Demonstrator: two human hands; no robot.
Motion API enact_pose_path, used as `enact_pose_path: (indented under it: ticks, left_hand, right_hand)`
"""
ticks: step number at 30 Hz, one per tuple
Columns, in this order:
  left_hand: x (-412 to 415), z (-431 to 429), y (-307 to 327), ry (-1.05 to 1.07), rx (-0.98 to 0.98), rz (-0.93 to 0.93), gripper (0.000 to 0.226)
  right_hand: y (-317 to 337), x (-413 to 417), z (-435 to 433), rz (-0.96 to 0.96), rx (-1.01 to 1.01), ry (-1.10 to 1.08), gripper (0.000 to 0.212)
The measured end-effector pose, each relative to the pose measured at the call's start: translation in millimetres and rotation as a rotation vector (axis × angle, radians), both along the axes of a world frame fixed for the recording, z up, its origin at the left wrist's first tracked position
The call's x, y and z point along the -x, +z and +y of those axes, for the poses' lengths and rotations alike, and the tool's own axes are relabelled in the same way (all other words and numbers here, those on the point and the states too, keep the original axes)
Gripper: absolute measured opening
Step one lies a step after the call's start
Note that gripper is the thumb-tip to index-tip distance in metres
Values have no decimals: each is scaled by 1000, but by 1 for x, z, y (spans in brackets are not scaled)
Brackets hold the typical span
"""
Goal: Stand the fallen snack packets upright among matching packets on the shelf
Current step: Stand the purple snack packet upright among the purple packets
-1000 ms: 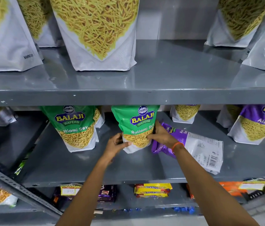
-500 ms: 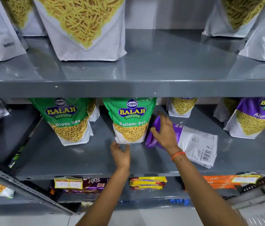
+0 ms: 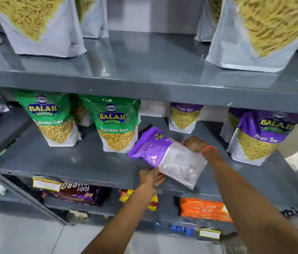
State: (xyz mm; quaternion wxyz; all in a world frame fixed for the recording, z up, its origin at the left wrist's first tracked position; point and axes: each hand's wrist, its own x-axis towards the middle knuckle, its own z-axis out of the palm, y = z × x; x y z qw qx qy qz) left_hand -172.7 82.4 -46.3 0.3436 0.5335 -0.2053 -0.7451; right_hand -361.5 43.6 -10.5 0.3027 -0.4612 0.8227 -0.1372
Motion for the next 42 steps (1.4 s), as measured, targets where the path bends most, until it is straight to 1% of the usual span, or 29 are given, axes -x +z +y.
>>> enact_pose_path:
  ticks: [1,3,5,6,8,10,12,14,16,18,19,20,22,23,24,27,30,32,36,39,40,42]
  left_hand:
    - [-1,2,4,-13,15,0,20]
    - [-1,2,9,-16,56,-26,18]
    - [0,1,17,-16,143,-71,16]
    - [0,-1,20,-14,196,-89,19]
    - [4,-9,29,-16,333,-137,22]
    - [15,-26,37,-22,492,-201,20]
    - [26,-46,42,-20,637,-305,18]
    - [34,-64,40,-60,771,-410,19]
    - [38,-76,37,-120,848,-435,17]
    - [40,-80,35,-130,841,-376,12]
    - [41,-79,33,-99,842,-356,13]
    - [43,-74,29,-52,840,-364,19]
    - [48,-58,18,28,811,-460,32]
    - [52,-47,10,11,805,-495,36]
    - [55,-35,2,-59,816,-500,41]
    - [64,-10,-15,-300,838,-444,67]
    - [66,-8,-22,-341,846,-452,82]
    - [66,-12,-22,-351,864,-486,89]
    - [70,-27,-15,-375,898,-567,89]
    - [69,-38,-13,-294,836,-525,91]
    - [67,-42,-13,-287,824,-531,89]
    - [62,-52,-15,-338,810,-552,77]
  right_hand:
    - [-2,3,-1,-31,21,-15,30]
    - [-5,11,-3,-111,19,-37,19]
    - [-12,22,-5,-221,92,-104,13]
    - [-12,25,0,-286,155,-145,13]
    - [-14,35,0,-404,344,-237,18]
    - [-12,40,-1,-429,495,-291,21]
    - [-11,44,-3,-431,617,-315,18]
    - [-16,45,1,-417,715,-327,18]
    - [-27,44,9,-446,778,-353,16]
    - [-35,39,16,-495,809,-370,18]
    - [-35,37,17,-507,806,-374,17]
    - [-35,36,16,-520,796,-374,18]
    - [-32,36,15,-494,752,-347,26]
    - [-31,36,15,-459,725,-327,27]
    - [-33,36,16,-422,701,-310,28]
    - [-41,29,27,-370,669,-303,30]
    - [-47,13,41,-306,758,-367,37]
    - [-49,2,48,-276,817,-392,38]
    - [-53,-15,58,-316,874,-326,34]
    - [-57,-12,60,-348,863,-358,39]
    - [-56,-9,59,-358,855,-371,37]
    - [-54,0,52,-332,813,-378,33]
